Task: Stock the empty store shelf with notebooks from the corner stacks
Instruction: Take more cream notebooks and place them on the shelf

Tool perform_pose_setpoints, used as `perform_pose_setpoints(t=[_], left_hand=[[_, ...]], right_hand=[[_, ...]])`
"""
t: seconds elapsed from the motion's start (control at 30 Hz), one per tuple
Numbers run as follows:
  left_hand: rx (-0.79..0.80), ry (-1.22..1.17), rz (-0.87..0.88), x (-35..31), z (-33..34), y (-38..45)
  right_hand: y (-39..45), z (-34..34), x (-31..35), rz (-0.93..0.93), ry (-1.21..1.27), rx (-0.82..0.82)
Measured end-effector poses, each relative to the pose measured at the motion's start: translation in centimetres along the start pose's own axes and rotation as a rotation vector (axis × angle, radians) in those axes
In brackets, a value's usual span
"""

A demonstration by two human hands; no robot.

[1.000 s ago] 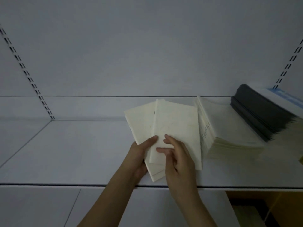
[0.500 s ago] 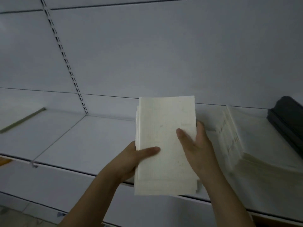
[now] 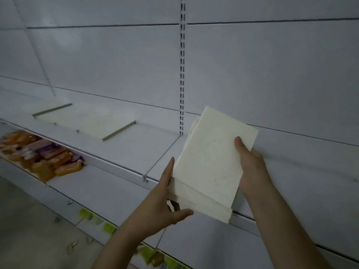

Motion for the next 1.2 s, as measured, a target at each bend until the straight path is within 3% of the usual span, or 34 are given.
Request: perform_pose_setpoints(t=[0.1, 0.3, 0.53, 0.8, 1.07, 1.2], left_hand=[[-0.048, 0.106, -0.024, 4.7, -5.9, -1.5], [-0.194, 0.051, 0.025, 12.4, -16.1, -2.7], [-0.284, 0.065, -0.040, 21.3, -23.4, -1.0], [-0.269, 0.364, -0.139, 33.0, -34.1, 5.9], [-0.209, 0.473, -0.214, 43.2, -43.8, 10.8], [-0.256, 0.467, -0.205, 47.5, -48.1, 12.3]], right_hand=[[0.1, 6.4, -4.5, 0.082, 0.006, 0.084], [0.1, 16.3, -12.4, 0.220, -0.023, 0.263], [2.2, 26.8, -19.4, 0.225, -0.156, 0.279], [9.7, 40.3, -28.1, 0.220, -0.148, 0.227], [15.3, 54.3, -36.5, 0.318, -0.098, 0.230], [16.9, 59.1, -39.7, 0.321, -0.112, 0.211]])
Point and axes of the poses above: each hand's wrist, its own y-axis towards the middle knuckle, its own z-axis out of the palm, x = y × z, the point moved 4 cm from there along y, towards the middle knuckle, and after that the axes turned 14 degrees about y, right-handed, at the moved point
